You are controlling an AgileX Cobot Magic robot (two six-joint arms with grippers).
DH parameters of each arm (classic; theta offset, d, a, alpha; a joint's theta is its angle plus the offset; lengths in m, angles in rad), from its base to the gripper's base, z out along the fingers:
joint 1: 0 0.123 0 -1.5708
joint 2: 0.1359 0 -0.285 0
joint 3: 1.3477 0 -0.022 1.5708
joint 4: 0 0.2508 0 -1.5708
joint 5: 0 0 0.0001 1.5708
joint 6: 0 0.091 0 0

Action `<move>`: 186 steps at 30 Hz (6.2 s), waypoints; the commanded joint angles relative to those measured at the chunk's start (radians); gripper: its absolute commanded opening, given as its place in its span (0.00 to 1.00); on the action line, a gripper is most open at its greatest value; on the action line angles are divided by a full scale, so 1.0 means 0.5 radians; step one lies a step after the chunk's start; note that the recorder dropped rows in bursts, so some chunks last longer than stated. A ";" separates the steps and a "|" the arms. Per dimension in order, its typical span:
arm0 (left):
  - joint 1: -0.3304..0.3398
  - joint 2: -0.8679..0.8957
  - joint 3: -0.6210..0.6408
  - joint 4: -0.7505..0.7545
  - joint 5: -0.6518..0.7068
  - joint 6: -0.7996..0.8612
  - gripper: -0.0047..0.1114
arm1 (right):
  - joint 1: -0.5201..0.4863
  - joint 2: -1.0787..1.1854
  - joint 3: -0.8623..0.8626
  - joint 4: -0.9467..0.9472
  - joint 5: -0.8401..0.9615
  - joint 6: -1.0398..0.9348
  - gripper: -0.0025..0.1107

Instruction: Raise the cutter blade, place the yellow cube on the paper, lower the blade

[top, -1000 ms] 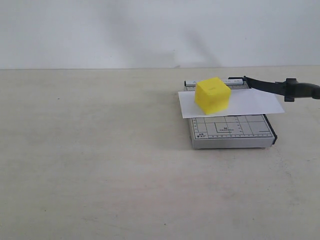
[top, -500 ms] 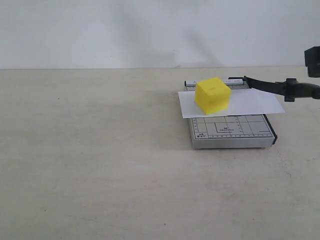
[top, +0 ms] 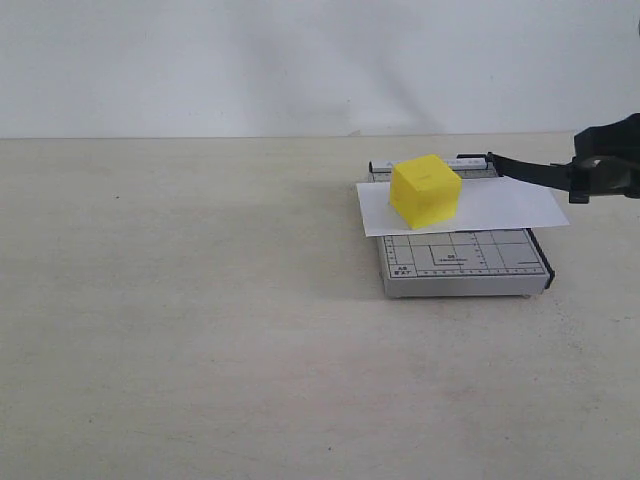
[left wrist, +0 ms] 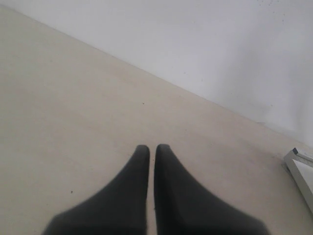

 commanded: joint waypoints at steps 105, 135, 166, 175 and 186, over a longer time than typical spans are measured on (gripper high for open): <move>-0.013 -0.005 0.006 -0.016 -0.025 -0.016 0.08 | 0.001 -2.550 1.555 -0.121 -0.853 -0.165 0.02; -0.013 -0.005 0.006 -0.016 -0.025 -0.016 0.08 | -0.183 -2.550 1.791 0.141 -0.494 -0.313 0.02; 0.194 -0.219 0.006 0.187 0.392 0.612 0.08 | -0.183 -2.550 1.791 0.149 -0.490 -0.308 0.02; 0.327 -0.400 0.006 0.172 0.506 0.612 0.08 | -0.183 -2.550 1.791 0.158 -0.494 -0.303 0.02; 0.365 -0.400 0.006 0.791 0.431 -0.161 0.08 | -0.183 -2.550 1.791 0.171 -0.489 -0.299 0.02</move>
